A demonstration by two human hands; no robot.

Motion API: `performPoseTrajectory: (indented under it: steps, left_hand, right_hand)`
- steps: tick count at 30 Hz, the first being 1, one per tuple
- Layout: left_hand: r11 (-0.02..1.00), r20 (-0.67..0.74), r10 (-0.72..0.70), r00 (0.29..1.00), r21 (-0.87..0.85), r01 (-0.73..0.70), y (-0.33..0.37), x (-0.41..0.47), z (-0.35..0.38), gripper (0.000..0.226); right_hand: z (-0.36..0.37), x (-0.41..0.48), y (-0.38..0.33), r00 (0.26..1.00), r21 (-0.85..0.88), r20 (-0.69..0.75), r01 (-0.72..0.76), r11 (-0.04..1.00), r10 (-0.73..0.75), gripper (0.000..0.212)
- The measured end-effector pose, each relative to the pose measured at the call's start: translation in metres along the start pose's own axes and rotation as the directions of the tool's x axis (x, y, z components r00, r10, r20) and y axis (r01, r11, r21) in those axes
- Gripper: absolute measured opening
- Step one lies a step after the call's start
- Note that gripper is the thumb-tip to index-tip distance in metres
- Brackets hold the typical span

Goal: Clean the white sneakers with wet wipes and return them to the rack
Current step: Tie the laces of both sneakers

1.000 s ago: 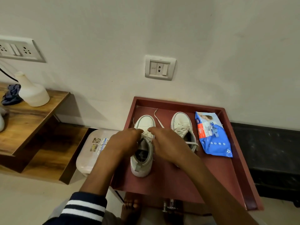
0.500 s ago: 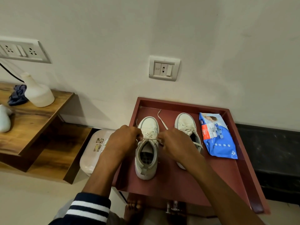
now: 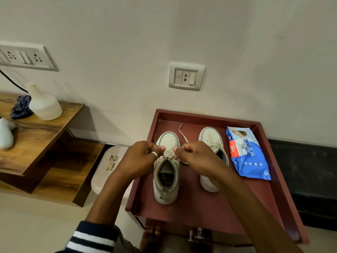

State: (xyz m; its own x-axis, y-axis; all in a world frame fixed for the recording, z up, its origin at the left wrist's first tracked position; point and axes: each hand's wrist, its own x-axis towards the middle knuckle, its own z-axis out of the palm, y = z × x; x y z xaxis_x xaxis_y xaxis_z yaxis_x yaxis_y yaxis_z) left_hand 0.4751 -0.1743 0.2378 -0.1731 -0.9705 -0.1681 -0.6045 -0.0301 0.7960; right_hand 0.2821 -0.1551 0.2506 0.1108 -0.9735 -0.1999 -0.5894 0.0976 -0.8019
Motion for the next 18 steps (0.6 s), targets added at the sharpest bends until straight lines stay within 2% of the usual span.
performPoseTrajectory:
  steps: [3,7,13,18]
  left_hand:
    - [0.936,0.036,-0.077,0.996,-0.342,0.085,0.009,0.000,0.008,0.018]
    - [0.863,-0.007,-0.075,0.997,-0.502,0.062,0.009,0.008,0.018,0.017]
    - [0.827,-0.110,-0.054,0.992,-0.561,-0.017,0.017,0.014,0.019,0.014]
    - [0.798,-0.151,-0.100,0.983,-0.602,-0.012,0.016,0.018,0.017,0.009]
  right_hand:
    - [0.004,-0.002,-0.002,0.998,0.316,-0.021,-0.052,0.947,0.062,0.020]
    - [0.008,0.006,-0.001,0.993,0.551,-0.050,-0.059,0.833,0.103,0.012]
    - [0.006,0.017,-0.002,0.992,0.624,-0.103,0.006,0.781,0.075,0.011]
    - [0.008,0.023,-0.001,0.991,0.635,-0.095,-0.013,0.773,0.095,0.018]
